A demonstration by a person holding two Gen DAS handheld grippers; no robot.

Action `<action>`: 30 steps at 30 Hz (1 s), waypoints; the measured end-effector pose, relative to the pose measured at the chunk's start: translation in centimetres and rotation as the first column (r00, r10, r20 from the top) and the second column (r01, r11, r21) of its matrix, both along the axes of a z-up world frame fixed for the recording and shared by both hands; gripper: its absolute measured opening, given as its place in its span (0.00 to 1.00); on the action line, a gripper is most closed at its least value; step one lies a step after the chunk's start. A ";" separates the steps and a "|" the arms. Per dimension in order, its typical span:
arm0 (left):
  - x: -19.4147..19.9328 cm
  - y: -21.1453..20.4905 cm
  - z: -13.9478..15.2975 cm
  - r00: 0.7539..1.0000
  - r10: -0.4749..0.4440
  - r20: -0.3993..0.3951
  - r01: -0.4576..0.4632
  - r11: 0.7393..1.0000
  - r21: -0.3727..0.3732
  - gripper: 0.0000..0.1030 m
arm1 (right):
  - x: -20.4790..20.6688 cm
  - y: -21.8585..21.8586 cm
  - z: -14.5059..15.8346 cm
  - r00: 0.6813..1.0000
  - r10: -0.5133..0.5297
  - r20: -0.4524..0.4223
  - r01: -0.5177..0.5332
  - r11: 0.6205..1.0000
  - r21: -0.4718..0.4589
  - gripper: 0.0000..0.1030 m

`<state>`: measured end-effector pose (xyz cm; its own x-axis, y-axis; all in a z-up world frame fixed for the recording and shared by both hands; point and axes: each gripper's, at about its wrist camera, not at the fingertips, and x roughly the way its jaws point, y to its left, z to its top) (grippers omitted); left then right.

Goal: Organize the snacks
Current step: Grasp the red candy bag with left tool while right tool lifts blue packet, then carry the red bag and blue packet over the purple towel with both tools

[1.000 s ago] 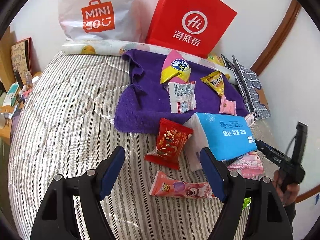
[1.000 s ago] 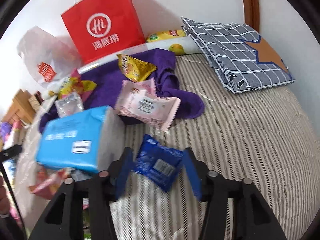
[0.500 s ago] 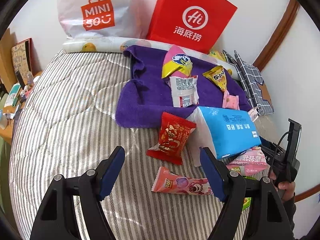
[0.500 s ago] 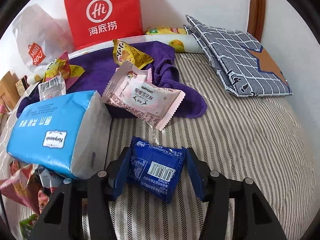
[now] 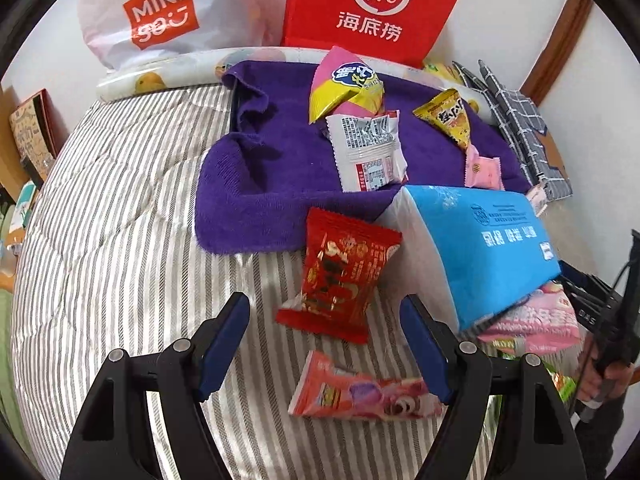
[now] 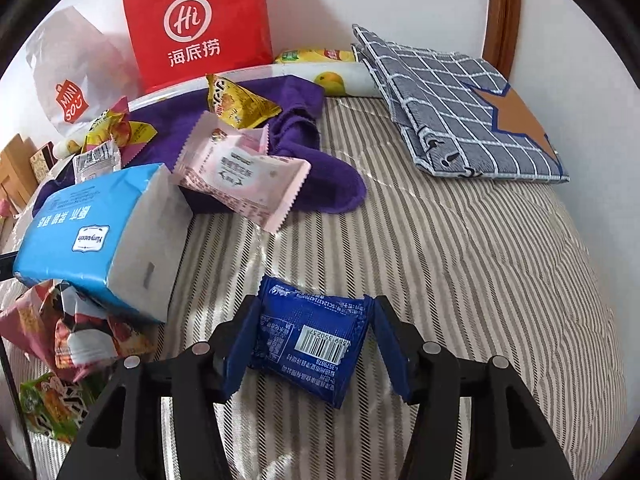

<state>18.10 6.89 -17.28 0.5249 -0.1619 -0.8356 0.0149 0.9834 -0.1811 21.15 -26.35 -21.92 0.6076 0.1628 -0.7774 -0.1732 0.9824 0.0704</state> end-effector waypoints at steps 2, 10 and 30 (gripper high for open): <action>0.4 -0.4 -0.2 1.000 -0.002 0.001 0.002 1.000 0.025 0.75 | -0.2 -0.2 -0.1 1.000 -0.006 -0.012 0.006 1.000 0.016 0.64; 1.3 -1.4 -1.0 1.000 -0.019 0.007 0.018 0.998 0.060 0.58 | -0.5 0.9 -0.6 1.000 -0.025 0.012 0.025 1.000 -0.014 0.68; -2.4 0.0 2.4 0.994 -0.023 0.108 0.020 0.999 0.032 0.39 | -3.3 1.3 3.9 0.994 -0.035 0.101 0.034 0.999 0.009 0.44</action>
